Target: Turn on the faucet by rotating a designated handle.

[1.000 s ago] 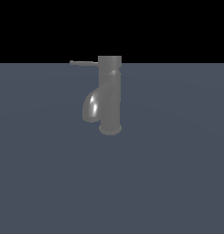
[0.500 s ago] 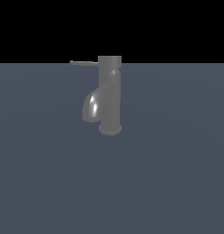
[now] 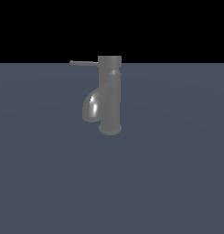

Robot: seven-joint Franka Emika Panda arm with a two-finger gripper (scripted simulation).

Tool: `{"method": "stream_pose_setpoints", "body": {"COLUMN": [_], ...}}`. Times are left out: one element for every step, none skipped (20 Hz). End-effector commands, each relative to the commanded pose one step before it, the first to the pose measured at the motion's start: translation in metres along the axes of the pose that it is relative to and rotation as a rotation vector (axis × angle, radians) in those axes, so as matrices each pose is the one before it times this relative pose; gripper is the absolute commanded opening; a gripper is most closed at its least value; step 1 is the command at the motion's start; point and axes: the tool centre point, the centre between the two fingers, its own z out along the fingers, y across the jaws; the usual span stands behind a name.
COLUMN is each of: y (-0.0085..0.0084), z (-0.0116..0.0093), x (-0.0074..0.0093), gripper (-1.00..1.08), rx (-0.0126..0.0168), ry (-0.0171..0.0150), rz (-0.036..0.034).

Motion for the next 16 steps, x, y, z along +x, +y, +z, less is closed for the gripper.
{"method": "stream_pose_setpoints", "body": {"y": [-0.00187, -0.00102, -0.00116, -0.00129, -0.00146, -0.00164, -0.00184, -0.00205, -0.00228, -0.00253, -0.00275, -0.0029, -0.00304, -0.00318, -0.00333, -0.00346], "z": [-0.00018, -0.00007, -0.00003, 0.00002, 0.00008, 0.00016, 0.00025, 0.00035, 0.00048, 0.00062, 0.00076, 0.00088, 0.00101, 0.00113, 0.00126, 0.00138], "x": [0.00683, 0.00335, 0.00362, 0.0039, 0.00418, 0.00448, 0.00476, 0.00504, 0.00532, 0.00559, 0.00574, 0.00571, 0.00566, 0.0056, 0.00554, 0.00547], "gripper": [-1.0, -1.0, -1.0, -1.0, -1.0, -1.0, -1.0, -1.0, -1.0, -1.0, -1.0, -1.0, -1.0, -1.0, -1.0, -1.0], "rx": [0.01211, 0.00578, 0.00613, 0.00647, 0.00677, 0.00706, 0.00729, 0.00748, 0.00761, 0.00768, 0.00756, 0.00717, 0.00678, 0.00637, 0.00597, 0.00557], "ry": [-0.00283, -0.00144, -0.00167, -0.00191, -0.00218, -0.00247, -0.00278, -0.0031, -0.00344, -0.00378, -0.00404, -0.00417, -0.00426, -0.00433, -0.00437, -0.00439], "rz": [0.02561, 0.01272, 0.01385, 0.01506, 0.0163, 0.01761, 0.01894, 0.0203, 0.0217, 0.02312, 0.02413, 0.02439, 0.02462, 0.02484, 0.02503, 0.02525]}}
